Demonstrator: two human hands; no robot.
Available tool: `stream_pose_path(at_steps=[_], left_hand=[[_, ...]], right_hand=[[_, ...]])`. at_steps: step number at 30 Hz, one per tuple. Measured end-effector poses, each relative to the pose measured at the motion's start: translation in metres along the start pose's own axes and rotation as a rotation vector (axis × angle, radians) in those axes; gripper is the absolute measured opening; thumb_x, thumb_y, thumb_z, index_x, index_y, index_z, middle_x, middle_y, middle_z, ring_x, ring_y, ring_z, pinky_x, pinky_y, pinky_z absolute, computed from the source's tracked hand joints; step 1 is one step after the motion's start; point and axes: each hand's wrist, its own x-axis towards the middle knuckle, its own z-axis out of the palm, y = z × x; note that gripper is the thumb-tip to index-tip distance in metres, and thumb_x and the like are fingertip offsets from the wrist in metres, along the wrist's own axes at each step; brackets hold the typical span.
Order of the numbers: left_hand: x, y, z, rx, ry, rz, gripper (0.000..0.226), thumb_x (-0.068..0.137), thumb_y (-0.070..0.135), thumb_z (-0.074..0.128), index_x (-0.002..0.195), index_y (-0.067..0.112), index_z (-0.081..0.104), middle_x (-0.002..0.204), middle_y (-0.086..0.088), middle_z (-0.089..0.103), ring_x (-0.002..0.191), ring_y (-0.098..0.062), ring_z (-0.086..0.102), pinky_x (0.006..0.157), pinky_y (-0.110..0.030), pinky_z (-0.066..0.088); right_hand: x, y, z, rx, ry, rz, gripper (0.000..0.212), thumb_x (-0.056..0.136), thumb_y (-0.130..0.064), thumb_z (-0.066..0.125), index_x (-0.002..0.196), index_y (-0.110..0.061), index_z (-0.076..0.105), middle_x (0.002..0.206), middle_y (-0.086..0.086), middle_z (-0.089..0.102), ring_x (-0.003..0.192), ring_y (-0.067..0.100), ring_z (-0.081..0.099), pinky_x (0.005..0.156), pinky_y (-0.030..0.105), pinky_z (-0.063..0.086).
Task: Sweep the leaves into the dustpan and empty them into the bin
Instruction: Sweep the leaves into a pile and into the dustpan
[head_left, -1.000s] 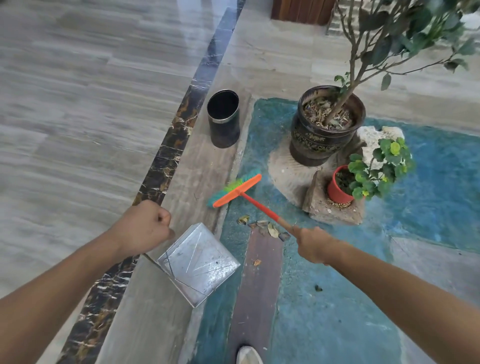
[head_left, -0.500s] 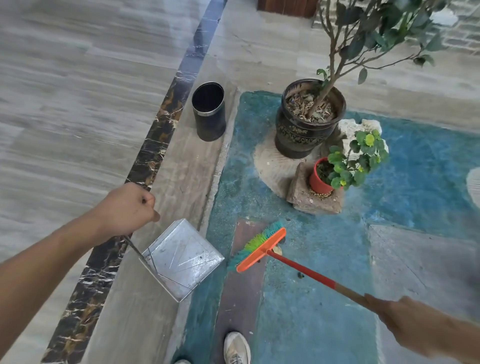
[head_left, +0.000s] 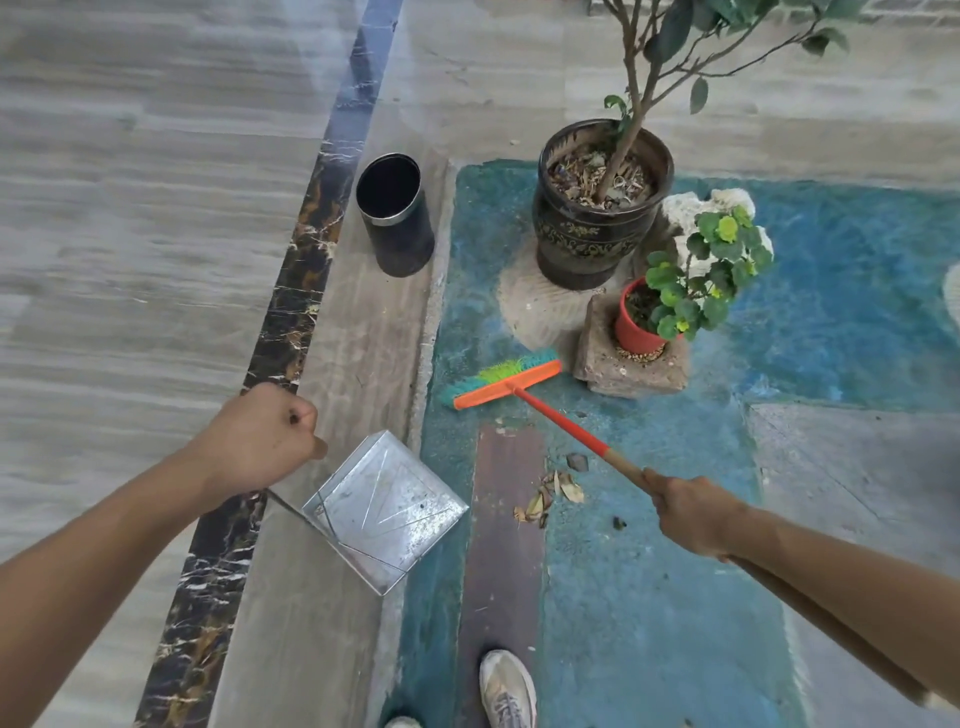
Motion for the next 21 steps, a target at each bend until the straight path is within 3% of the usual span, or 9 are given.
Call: stream_pose_path(at_steps=[2,4,6,10,13,16,21], left_hand=[[0.004,0.005,0.001,0.004,-0.017,0.002,0.057,0.076,-0.002,0.07,0.04,0.015,0.029,0.038,0.007,0.025,0.053,-0.022,0.032,0.049,-0.024,0.022],[0.007,0.01,0.003,0.012,-0.026,0.009,0.058,0.077,-0.003,0.071,0.04,0.014,0.029,0.036,0.008,0.024,0.052,-0.022,0.036,0.049,-0.025,0.023],[0.01,0.017,0.007,0.027,-0.051,0.03,0.059,0.077,-0.002,0.072,0.043,0.015,0.028,0.036,0.009,0.023,0.046,-0.019,0.028,0.05,-0.025,0.024],[0.019,0.028,0.01,0.038,-0.114,0.069,0.056,0.077,0.002,0.073,0.047,0.015,0.028,0.04,0.007,0.026,0.034,-0.013,0.023,0.049,-0.025,0.022],[0.022,0.039,0.015,0.069,-0.138,0.115,0.057,0.075,0.006,0.077,0.046,0.016,0.028,0.044,0.006,0.023,0.045,-0.019,0.021,0.051,-0.025,0.024],[0.027,0.047,0.018,0.066,-0.142,0.143,0.053,0.075,0.0,0.069,0.046,0.016,0.027,0.048,0.002,0.024,0.054,-0.016,0.032,0.048,-0.021,0.021],[0.028,0.07,0.027,0.021,-0.151,0.176,0.049,0.073,-0.005,0.059,0.041,0.015,0.027,0.044,0.0,0.028,0.066,-0.02,0.046,0.034,-0.012,0.02]], right_hand=[[-0.012,0.01,0.01,0.031,-0.005,0.043,0.052,0.099,-0.022,0.031,0.15,-0.026,0.026,0.1,0.016,0.062,0.063,0.031,0.068,0.054,0.038,0.06],[-0.032,0.027,0.024,0.01,-0.019,0.085,0.055,0.098,-0.023,0.031,0.152,-0.03,0.021,0.103,0.016,0.062,0.066,0.032,0.068,0.057,0.04,0.061],[-0.058,0.046,0.035,-0.009,-0.076,0.113,0.058,0.098,-0.025,0.03,0.153,-0.034,0.016,0.101,0.013,0.061,0.069,0.029,0.068,0.064,0.039,0.061],[-0.108,0.078,0.048,-0.045,-0.182,0.118,0.058,0.099,-0.023,0.027,0.153,-0.038,0.014,0.092,0.006,0.06,0.061,0.023,0.067,0.056,0.034,0.06],[-0.136,0.097,0.035,-0.005,-0.18,0.091,0.05,0.101,-0.028,0.026,0.149,-0.04,0.025,0.082,-0.004,0.058,0.059,0.018,0.068,0.048,0.026,0.057],[-0.146,0.107,0.016,0.055,-0.127,0.07,0.044,0.1,-0.035,0.027,0.142,-0.036,0.038,0.084,-0.003,0.065,0.064,0.021,0.071,0.062,0.035,0.061],[-0.114,0.08,-0.006,0.003,-0.078,0.019,0.05,0.099,-0.027,0.029,0.149,-0.028,0.027,0.094,0.006,0.067,0.071,0.025,0.07,0.068,0.037,0.059]])
